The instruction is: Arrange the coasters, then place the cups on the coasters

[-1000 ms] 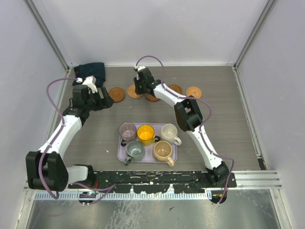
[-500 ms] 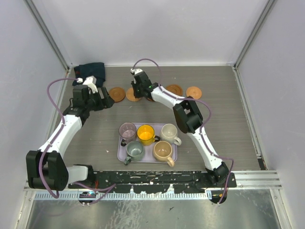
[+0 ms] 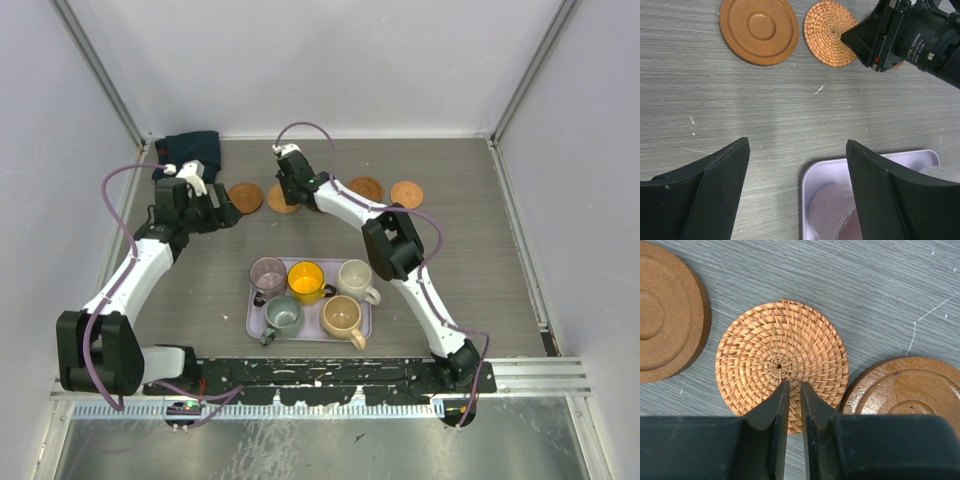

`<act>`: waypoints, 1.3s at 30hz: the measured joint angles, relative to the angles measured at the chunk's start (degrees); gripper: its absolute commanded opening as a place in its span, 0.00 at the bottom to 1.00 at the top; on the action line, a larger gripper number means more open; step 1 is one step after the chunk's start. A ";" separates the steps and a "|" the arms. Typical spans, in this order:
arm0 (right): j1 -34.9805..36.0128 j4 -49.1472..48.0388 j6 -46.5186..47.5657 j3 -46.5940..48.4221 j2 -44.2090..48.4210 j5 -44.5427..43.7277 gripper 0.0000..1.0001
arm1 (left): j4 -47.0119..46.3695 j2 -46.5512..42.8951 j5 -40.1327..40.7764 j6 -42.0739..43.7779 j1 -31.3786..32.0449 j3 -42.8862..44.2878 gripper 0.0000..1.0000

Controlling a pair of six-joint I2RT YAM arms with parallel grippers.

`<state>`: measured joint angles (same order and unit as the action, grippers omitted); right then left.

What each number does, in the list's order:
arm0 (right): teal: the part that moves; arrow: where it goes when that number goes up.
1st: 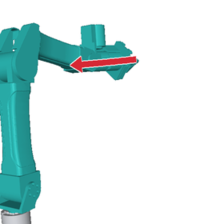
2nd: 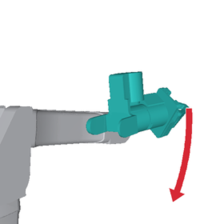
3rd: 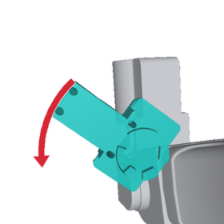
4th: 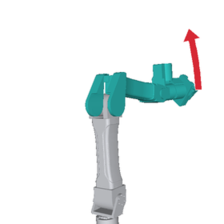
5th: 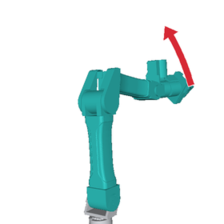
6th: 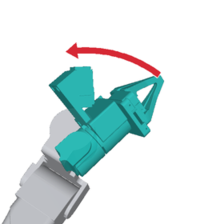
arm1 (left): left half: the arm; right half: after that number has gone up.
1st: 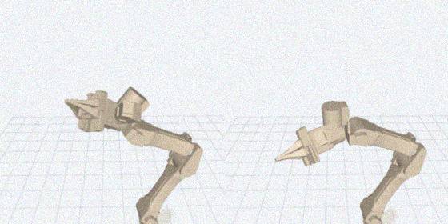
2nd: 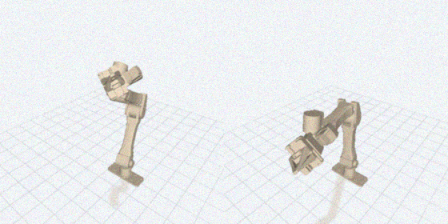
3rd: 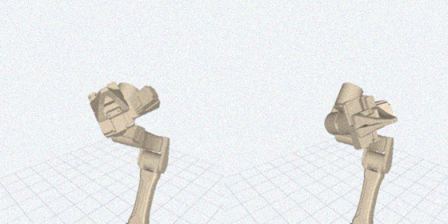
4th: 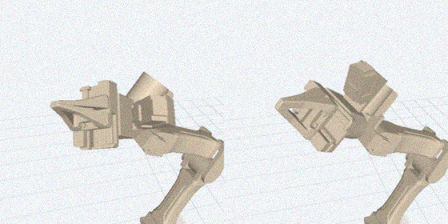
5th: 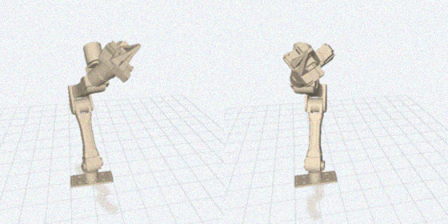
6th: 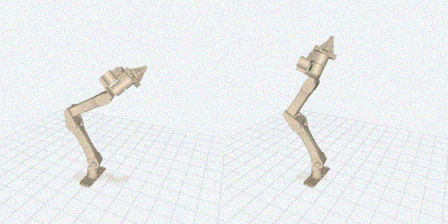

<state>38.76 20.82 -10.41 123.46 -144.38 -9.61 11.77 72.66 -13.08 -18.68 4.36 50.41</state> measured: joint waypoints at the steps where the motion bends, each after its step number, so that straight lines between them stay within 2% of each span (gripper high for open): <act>1: 0.00 0.11 0.11 0.07 0.00 -0.17 0.21 | 0.00 0.00 -0.04 0.00 0.00 0.00 0.80; 8: -0.26 0.04 0.87 -0.48 0.63 0.07 0.22 | -0.52 0.00 -0.44 0.00 0.00 0.00 0.80; 13: -0.26 -0.39 1.09 -3.13 4.39 -0.68 0.22 | -0.90 0.00 -0.76 0.00 0.00 0.00 0.81; 26: -1.27 -1.51 0.87 -14.03 16.52 -9.99 0.21 | -2.45 3.48 -3.69 -0.09 0.00 0.00 0.81; 39: -13.73 -0.55 -3.56 -20.39 16.61 -10.32 0.18 | -4.52 6.84 -6.51 -0.28 0.92 0.15 0.82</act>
<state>25.04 20.27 -13.98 103.07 -127.76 -19.92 7.25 79.50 -19.59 -18.96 5.28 50.57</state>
